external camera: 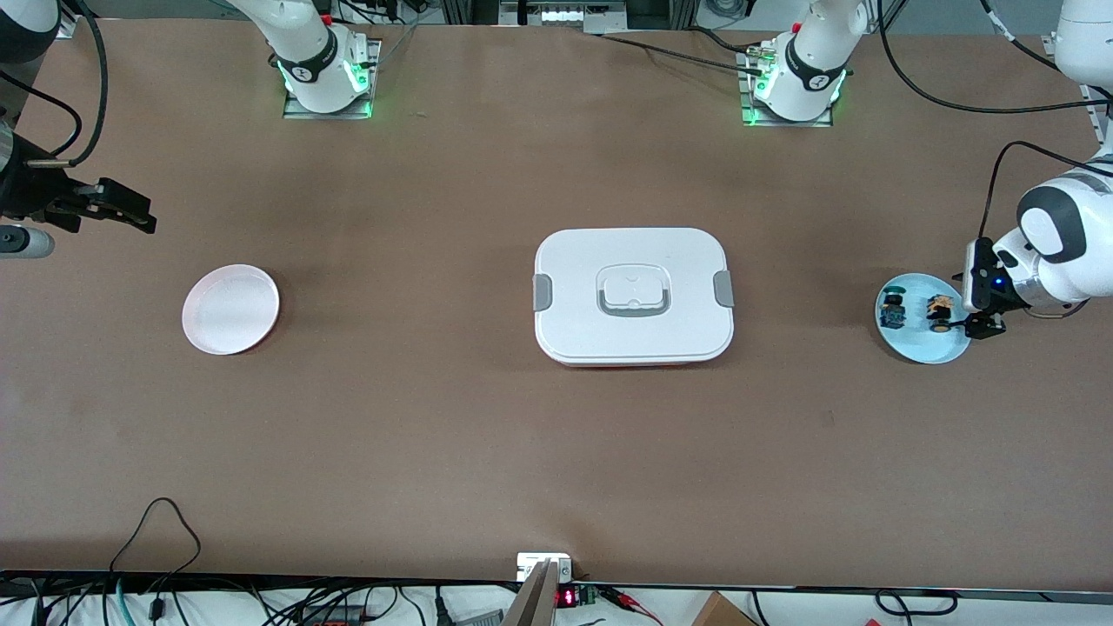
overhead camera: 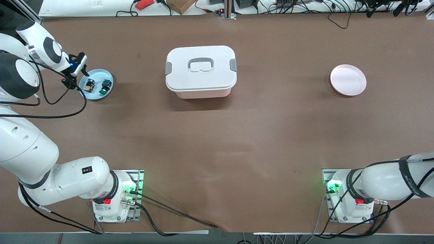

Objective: Transfer orange switch to right arm and place
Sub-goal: 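Lower the left gripper over the orange switch on the blue plate, then close the left gripper on the orange switch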

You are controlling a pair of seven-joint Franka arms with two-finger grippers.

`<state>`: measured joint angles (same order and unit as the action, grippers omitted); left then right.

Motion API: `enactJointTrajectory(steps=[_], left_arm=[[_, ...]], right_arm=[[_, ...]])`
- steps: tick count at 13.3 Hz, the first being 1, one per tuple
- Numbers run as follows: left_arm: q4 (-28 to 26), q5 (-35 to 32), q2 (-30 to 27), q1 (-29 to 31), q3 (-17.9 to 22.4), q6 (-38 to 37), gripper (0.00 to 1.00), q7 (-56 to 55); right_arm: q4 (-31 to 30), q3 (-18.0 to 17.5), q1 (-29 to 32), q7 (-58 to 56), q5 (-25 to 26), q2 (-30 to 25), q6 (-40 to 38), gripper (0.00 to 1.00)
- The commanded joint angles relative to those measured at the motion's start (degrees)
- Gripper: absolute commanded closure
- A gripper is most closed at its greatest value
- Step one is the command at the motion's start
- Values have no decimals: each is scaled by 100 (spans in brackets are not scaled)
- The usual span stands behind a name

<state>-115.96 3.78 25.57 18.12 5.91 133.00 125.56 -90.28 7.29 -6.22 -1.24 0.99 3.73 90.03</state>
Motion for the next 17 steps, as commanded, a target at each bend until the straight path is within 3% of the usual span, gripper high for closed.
enactJointTrajectory(steps=[1,7,12,13,15,17], left_arm=[[83,176,194,60,-55,199,0,223],[100,282,414,332,-362,472,0,232],[118,282,537,402,-389,604,0,284],[118,290,546,411,-450,630,3,389],[118,360,546,473,-520,631,23,460],[127,369,546,534,-538,631,33,504]], right_arm=[[81,9,-19,-79,59,13,-29,0],[81,9,-19,-35,51,13,-47,0],[81,9,-11,-26,33,13,-47,0],[81,9,-11,-26,33,13,-47,0],[81,9,-11,-26,33,13,-47,0],[81,9,-11,-26,33,13,-56,0]])
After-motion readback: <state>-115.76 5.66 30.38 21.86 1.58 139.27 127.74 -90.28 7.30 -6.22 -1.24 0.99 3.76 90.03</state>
